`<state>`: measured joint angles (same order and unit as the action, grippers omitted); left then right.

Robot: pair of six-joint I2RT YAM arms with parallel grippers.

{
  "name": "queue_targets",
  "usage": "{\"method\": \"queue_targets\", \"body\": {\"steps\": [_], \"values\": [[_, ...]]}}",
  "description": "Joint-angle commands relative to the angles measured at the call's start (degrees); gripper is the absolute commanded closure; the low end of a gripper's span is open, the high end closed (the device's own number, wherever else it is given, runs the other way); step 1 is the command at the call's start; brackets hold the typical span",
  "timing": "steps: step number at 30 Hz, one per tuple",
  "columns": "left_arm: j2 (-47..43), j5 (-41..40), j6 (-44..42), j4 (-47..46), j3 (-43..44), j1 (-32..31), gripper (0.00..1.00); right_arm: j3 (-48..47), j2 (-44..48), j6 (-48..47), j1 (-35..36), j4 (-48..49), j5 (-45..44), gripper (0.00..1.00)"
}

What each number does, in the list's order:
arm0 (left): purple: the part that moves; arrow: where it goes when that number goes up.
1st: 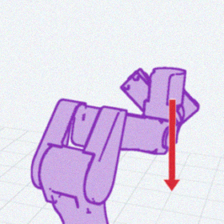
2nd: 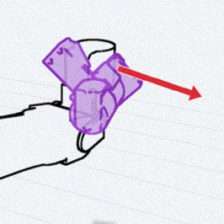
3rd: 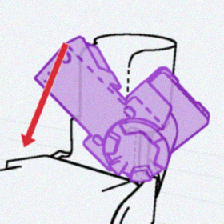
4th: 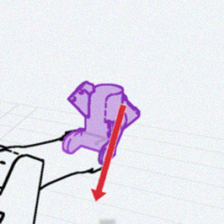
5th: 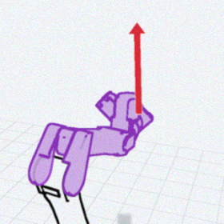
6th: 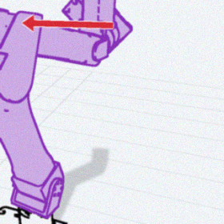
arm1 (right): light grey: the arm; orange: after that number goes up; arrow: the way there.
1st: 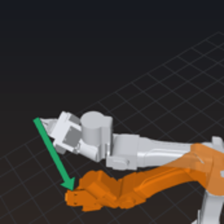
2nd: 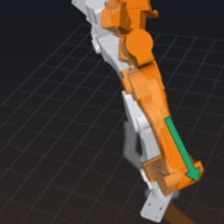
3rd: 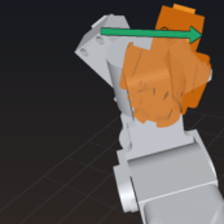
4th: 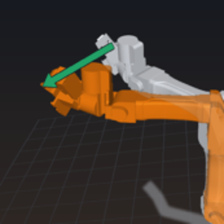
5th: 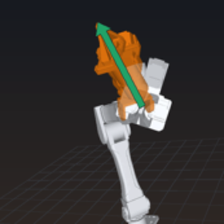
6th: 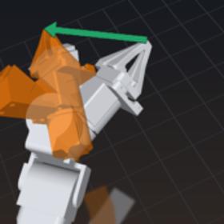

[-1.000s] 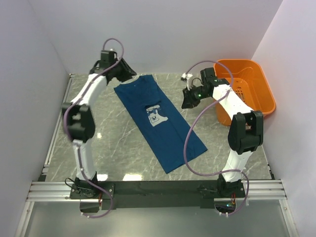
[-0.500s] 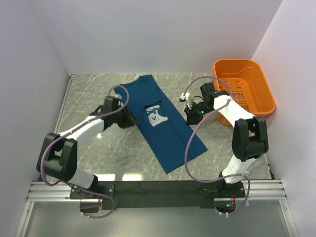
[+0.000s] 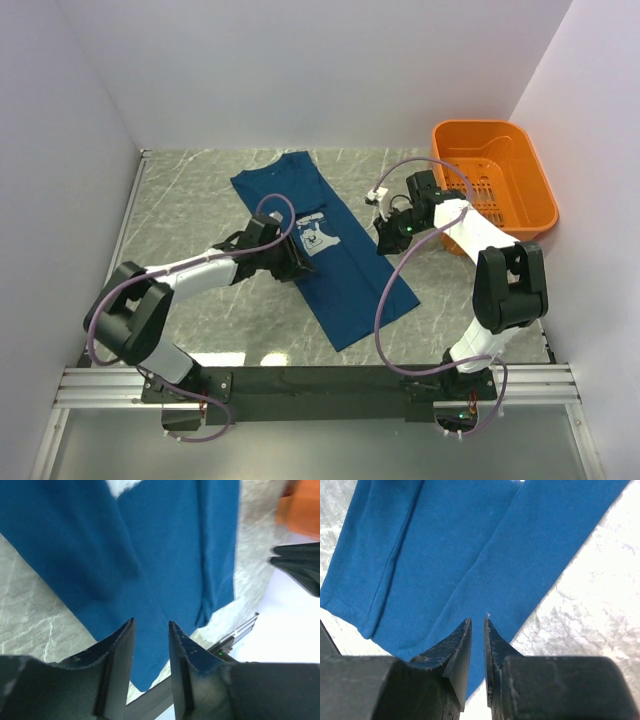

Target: Fold and stack the t-shirts

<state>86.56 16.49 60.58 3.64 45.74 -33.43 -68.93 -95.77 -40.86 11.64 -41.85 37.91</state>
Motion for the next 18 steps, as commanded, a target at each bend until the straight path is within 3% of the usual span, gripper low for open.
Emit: {"method": "queue_targets", "body": {"steps": [1,11,18], "values": [[3.0,-0.9,1.2,-0.5,2.5,-1.9,0.63,0.5,3.1,3.0,0.3,2.7,-1.1,0.78],[8.1,-1.0,1.7,0.2,1.8,-3.3,0.81,2.2,5.1,5.8,0.2,4.4,-1.3,0.81],[10.6,-3.2,0.7,5.8,2.7,-4.3,0.83,2.4,5.9,6.2,0.3,4.5,-1.3,0.81]]}}
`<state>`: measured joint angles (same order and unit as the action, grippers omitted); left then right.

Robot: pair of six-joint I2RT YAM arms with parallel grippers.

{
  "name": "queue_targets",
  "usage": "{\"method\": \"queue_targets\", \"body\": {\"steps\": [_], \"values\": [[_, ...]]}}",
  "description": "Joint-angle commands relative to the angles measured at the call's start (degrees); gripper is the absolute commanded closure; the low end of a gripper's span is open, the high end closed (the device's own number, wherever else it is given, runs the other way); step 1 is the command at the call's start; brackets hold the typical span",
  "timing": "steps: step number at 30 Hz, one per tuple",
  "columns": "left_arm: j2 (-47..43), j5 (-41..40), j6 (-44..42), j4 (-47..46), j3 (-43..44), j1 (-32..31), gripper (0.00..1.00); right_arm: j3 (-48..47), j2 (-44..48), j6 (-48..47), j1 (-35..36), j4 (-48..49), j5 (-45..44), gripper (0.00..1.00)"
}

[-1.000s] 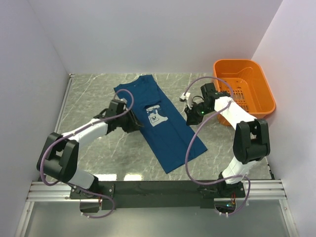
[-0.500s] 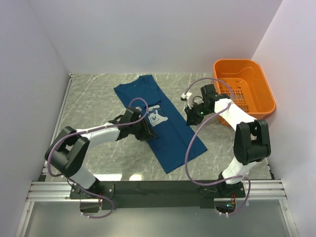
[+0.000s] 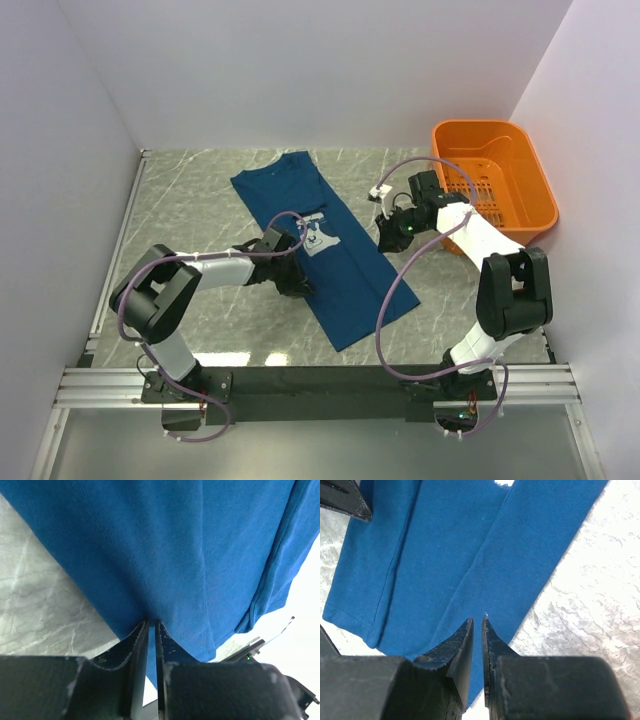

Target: Fold and stack the t-shirts

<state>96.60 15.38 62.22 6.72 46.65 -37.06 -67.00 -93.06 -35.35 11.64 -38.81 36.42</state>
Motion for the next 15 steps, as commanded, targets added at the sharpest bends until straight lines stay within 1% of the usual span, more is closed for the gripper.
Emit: {"method": "queue_targets", "body": {"steps": [1,9,15], "values": [[0.8,-2.2,-1.0,3.4,1.6,-0.6,0.83,0.5,3.2,0.8,0.2,1.5,0.1,0.81],[0.0,-4.2,-2.5,7.3,0.9,-0.5,0.87,0.6,3.6,1.0,0.3,1.5,0.2,0.81],[-3.7,-4.3,-2.4,7.3,-3.7,1.8,0.88,0.9,3.5,0.5,0.2,1.0,0.8,0.8]]}}
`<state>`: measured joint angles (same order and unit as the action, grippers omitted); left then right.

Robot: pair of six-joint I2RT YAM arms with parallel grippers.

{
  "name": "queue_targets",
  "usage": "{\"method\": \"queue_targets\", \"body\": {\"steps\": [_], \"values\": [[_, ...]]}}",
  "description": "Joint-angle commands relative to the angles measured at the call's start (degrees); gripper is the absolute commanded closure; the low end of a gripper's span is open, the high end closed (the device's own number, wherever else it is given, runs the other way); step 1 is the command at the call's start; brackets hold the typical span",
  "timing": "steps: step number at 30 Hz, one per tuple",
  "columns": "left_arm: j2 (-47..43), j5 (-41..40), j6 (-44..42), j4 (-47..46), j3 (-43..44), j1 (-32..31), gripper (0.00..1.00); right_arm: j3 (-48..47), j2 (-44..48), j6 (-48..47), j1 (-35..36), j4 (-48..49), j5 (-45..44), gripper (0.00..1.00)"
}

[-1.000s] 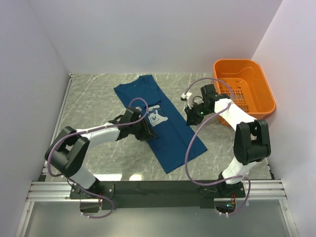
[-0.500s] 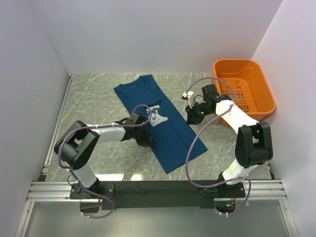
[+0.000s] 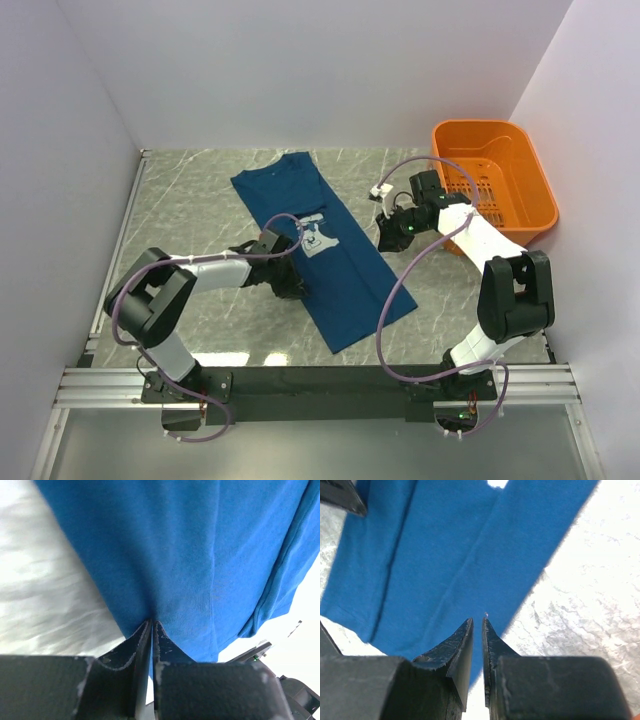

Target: Fold and stack the t-shirts

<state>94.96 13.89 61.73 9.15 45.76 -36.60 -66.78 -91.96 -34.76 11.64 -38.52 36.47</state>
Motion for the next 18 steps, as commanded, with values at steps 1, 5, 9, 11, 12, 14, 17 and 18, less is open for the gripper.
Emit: {"method": "queue_targets", "body": {"steps": [1,5,9,11,12,14,17,18], "values": [[-2.6,-2.8,-2.2,5.0,-3.3,1.9,0.88,0.8,2.4,-0.2,0.2,0.6,0.7,0.8],[-5.5,-3.2,-3.8,6.5,-5.0,5.0,0.88,0.9,2.5,-0.3,0.2,0.7,0.8,0.8],[-8.1,-3.4,-5.9,9.0,-6.0,6.8,0.88,0.8,2.4,-0.2,0.3,0.7,1.1,0.8],[-8.9,-3.3,-7.0,9.7,-6.4,7.5,0.87,0.8,2.4,-0.2,0.5,0.7,1.1,0.8],[-9.4,-3.4,-7.3,10.1,-6.7,8.0,0.87,0.9,2.4,-0.3,0.7,0.8,1.1,0.8],[-10.1,-3.6,-8.5,11.2,-7.1,8.6,0.87,1.0,2.5,-0.6,1.1,0.7,0.9,0.8],[-11.3,-3.9,-9.9,12.4,-7.3,10.1,0.85,1.2,2.8,-1.2,2.1,0.7,0.5,0.8],[-11.9,-4.2,-10.3,12.7,-6.8,10.8,0.84,1.3,2.9,-1.3,2.7,0.7,0.4,0.8]]}}
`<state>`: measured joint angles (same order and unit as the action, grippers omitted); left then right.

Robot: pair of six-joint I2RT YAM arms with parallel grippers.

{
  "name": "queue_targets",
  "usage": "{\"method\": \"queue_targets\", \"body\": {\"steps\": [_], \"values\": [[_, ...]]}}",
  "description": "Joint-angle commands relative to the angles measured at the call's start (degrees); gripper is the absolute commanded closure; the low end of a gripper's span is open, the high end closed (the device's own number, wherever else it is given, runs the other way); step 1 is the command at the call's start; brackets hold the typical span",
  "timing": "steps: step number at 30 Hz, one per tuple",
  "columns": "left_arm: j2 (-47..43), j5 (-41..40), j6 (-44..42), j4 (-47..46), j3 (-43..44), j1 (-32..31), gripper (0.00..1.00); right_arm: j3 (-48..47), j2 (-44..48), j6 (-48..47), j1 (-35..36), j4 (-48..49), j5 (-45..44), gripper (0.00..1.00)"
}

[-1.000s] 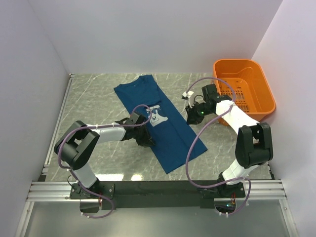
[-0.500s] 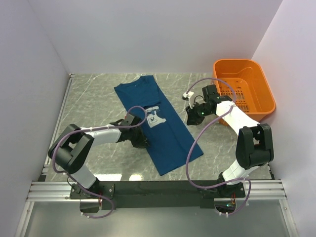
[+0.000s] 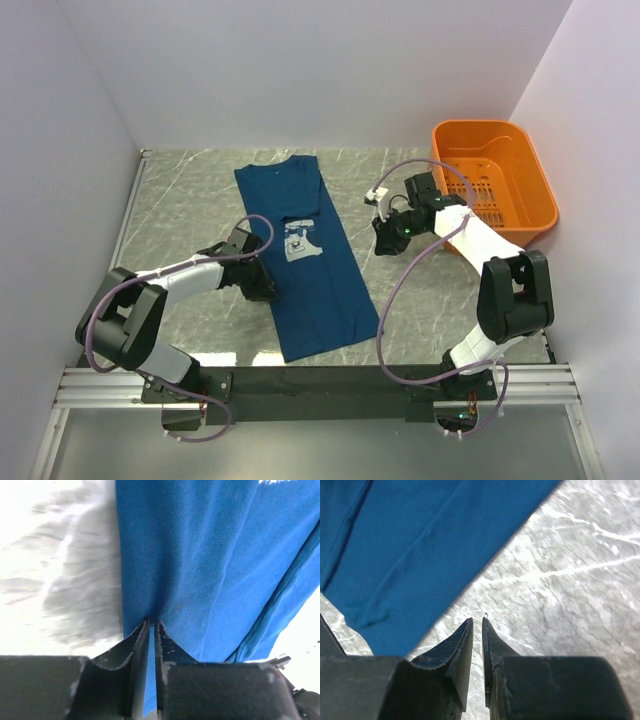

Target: Fold and stack the t-shirts

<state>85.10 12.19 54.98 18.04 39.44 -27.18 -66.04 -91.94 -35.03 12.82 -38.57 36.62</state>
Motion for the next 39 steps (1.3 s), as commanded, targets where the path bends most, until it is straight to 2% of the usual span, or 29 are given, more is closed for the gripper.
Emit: {"method": "queue_targets", "body": {"steps": [1,5,6,11,12,14,15,17,18,19,20,24,26,28,32,34,39], "values": [[-2.4,-2.7,-4.6,4.2,-0.1,1.6,0.84,0.7,3.2,-1.4,1.9,0.9,0.3,0.8],[-5.3,-4.2,-7.3,6.4,3.4,2.0,0.75,0.8,3.9,-2.9,4.5,0.4,-0.3,0.79],[-7.0,-4.3,-8.1,6.6,5.4,2.0,0.68,0.7,4.1,-3.6,5.2,0.2,-0.4,0.78],[-16.0,-2.4,-17.9,6.3,9.9,1.9,0.53,-2.8,6.0,-11.5,10.6,-5.1,-1.3,0.75],[-20.0,-2.0,-20.0,5.6,11.1,2.0,0.45,-3.7,6.4,-13.1,11.2,-7.6,-0.6,0.75],[-27.0,0.4,-26.7,4.4,12.1,1.8,0.36,-5.4,8.5,-18.7,11.7,-9.8,1.6,0.71],[-29.5,1.8,-28.9,2.3,12.1,1.8,0.27,-5.8,9.6,-22.0,11.5,-13.3,3.8,0.67],[-34.1,3.4,-35.0,-0.3,11.7,1.7,0.01,-4.5,14.3,-34.0,11.5,-16.1,9.4,0.52],[-37.6,3.7,-37.3,-1.2,11.5,1.7,0.0,-3.8,15.8,-38.2,11.6,-17.6,10.7,0.46],[-39.0,3.8,-41.8,-2.6,11.1,1.7,0.0,-1.8,18.1,-44.3,11.5,-19.1,12.7,0.33],[-40.4,2.6,-43.2,-3.5,10.6,1.7,0.0,-1.0,18.5,-45.6,11.6,-19.3,12.9,0.27],[-45.2,4.1,-47.7,-10.5,4.1,1.7,0.01,-0.5,15.2,-51.5,13.6,-27.6,10.0,0.2],[-44.7,6.9,-50.2,-12.3,2.8,1.6,0.01,2.3,15.8,-54.3,14.7,-28.1,8.9,0.2],[-41.3,10.5,-53.5,-8.7,4.2,0.4,0.01,8.7,19.7,-54.3,16.2,-23.3,7.2,0.22],[-38.5,3.6,-62.8,2.8,5.0,-12.9,0.0,19.8,25.2,-50.5,20.8,-14.1,-0.1,0.26],[-38.9,0.4,-66.2,4.9,4.1,-16.7,0.01,24.5,27.0,-47.0,22.5,-9.9,-1.7,0.28],[-42.5,-1.1,-72.0,9.1,0.5,-26.7,0.02,31.0,28.2,-42.3,24.9,-1.2,-5.2,0.3]]}}
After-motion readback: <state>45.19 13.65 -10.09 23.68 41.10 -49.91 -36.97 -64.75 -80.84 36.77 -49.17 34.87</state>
